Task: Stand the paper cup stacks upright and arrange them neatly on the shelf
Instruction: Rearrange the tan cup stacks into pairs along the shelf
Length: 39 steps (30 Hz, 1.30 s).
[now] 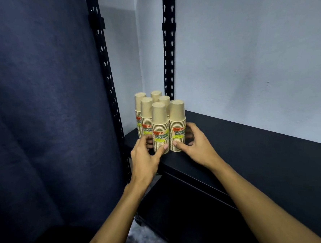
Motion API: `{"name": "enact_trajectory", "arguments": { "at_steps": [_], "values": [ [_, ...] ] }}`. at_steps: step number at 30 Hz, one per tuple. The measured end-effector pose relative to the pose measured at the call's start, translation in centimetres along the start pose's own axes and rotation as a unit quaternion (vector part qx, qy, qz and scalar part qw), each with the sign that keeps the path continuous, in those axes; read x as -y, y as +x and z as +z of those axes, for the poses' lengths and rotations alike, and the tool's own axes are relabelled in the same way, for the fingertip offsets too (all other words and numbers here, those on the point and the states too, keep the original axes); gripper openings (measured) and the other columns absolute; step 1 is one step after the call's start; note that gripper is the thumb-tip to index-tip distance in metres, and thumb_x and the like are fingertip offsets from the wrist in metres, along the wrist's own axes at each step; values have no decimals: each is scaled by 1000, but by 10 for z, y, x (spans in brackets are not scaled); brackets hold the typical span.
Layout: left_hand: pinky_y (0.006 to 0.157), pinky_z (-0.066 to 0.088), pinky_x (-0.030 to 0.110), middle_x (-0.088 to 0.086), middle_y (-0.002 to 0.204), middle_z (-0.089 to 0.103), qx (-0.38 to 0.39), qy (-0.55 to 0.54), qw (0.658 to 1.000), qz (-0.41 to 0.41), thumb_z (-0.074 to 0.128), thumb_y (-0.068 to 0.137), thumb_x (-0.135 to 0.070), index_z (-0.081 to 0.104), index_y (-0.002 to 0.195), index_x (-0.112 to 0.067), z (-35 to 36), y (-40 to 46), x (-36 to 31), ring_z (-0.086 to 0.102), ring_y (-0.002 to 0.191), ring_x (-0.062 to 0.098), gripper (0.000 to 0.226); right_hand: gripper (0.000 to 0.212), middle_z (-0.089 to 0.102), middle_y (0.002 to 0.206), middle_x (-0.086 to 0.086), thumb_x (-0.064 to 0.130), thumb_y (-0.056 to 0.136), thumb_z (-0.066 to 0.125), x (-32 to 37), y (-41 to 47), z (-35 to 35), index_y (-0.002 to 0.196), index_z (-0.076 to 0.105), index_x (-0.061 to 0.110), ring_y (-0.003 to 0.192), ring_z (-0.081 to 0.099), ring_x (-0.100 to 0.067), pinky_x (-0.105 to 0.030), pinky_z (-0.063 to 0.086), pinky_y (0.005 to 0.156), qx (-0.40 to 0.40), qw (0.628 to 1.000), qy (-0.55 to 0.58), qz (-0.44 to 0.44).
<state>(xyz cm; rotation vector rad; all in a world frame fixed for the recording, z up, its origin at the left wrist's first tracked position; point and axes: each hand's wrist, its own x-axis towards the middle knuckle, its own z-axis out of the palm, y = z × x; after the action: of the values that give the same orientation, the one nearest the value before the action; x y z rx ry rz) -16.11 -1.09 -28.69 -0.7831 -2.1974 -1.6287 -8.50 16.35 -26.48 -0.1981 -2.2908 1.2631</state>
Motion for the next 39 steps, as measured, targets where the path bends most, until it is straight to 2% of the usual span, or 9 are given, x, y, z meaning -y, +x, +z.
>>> {"name": "enact_trajectory", "arguments": {
  "at_steps": [4, 11, 15, 21, 24, 26, 28, 33, 39],
  "values": [
    [77, 47, 5, -6, 107, 66, 6, 3, 1000, 4, 85, 78, -37, 65, 118, -17, 0, 2, 0, 63, 93, 2, 49, 65, 65, 130, 12, 29, 86, 80, 0, 0, 0, 142, 47, 23, 117, 62, -1, -33, 54, 99, 6, 1000, -8, -7],
    [77, 47, 4, -4, 106, 65, 14, 11, 1000, 12, 85, 79, -31, 66, 119, -14, -1, 3, 1, 62, 91, 0, 47, 62, 67, 127, 11, 28, 87, 79, 1, -1, 1, 140, 49, 22, 113, 64, -3, -35, 56, 97, 2, 1000, -14, -9],
    [78, 48, 6, -3, 108, 65, 16, 12, 1000, 12, 85, 80, -32, 65, 120, -15, -1, 4, 2, 63, 92, 2, 48, 62, 67, 127, 11, 27, 87, 79, 3, -1, 0, 140, 49, 21, 112, 64, -3, -33, 56, 96, 1, 1000, -19, -8],
    [81, 49, 7, -4, 111, 65, 18, 16, 1000, 11, 84, 81, -33, 65, 122, -16, -1, 2, 2, 63, 94, 3, 49, 60, 68, 125, 10, 26, 86, 80, 2, -1, 1, 138, 50, 20, 111, 65, -4, -38, 57, 96, 1, 1000, -26, -6],
    [81, 49, 7, -4, 111, 66, 23, 22, 999, 8, 84, 80, -32, 65, 121, -15, -2, 4, 1, 64, 93, 3, 48, 57, 68, 120, 15, 27, 86, 80, 3, -1, 1, 135, 50, 21, 106, 65, 4, -31, 57, 92, 1, 999, -34, -1],
    [81, 50, 8, -4, 111, 66, 29, 29, 999, 10, 84, 81, -33, 65, 121, -15, -2, 4, 0, 64, 94, 3, 48, 54, 66, 113, 21, 27, 86, 80, 4, -2, 0, 131, 49, 23, 100, 62, 14, -20, 54, 86, 5, 999, -46, 3],
    [81, 50, 9, -5, 111, 67, 41, 37, 998, 15, 83, 81, -34, 65, 122, -14, -3, 5, -1, 63, 94, 2, 49, 52, 65, 111, 20, 27, 86, 79, 6, -4, -2, 128, 48, 24, 96, 62, 14, -11, 49, 80, 8, 998, -60, 9],
    [88, 55, 21, -5, 115, 70, 89, 45, 994, 42, 81, 84, -34, 63, 126, -13, -2, 3, -9, 65, 98, 3, 50, 52, 66, 114, 14, 29, 85, 80, 7, -16, -16, 125, 46, 22, 97, 63, 6, -12, 49, 77, 3, 997, -78, 21],
    [88, 55, 24, -4, 111, 72, 152, 42, 985, 70, 80, 84, -37, 62, 127, -14, 25, 1, -25, 65, 97, 4, 52, 54, 64, 113, 16, 27, 82, 82, 2, -39, -51, 121, 45, 25, 99, 63, 5, -12, 50, 76, -19, 994, -96, 40]
  ]
}}
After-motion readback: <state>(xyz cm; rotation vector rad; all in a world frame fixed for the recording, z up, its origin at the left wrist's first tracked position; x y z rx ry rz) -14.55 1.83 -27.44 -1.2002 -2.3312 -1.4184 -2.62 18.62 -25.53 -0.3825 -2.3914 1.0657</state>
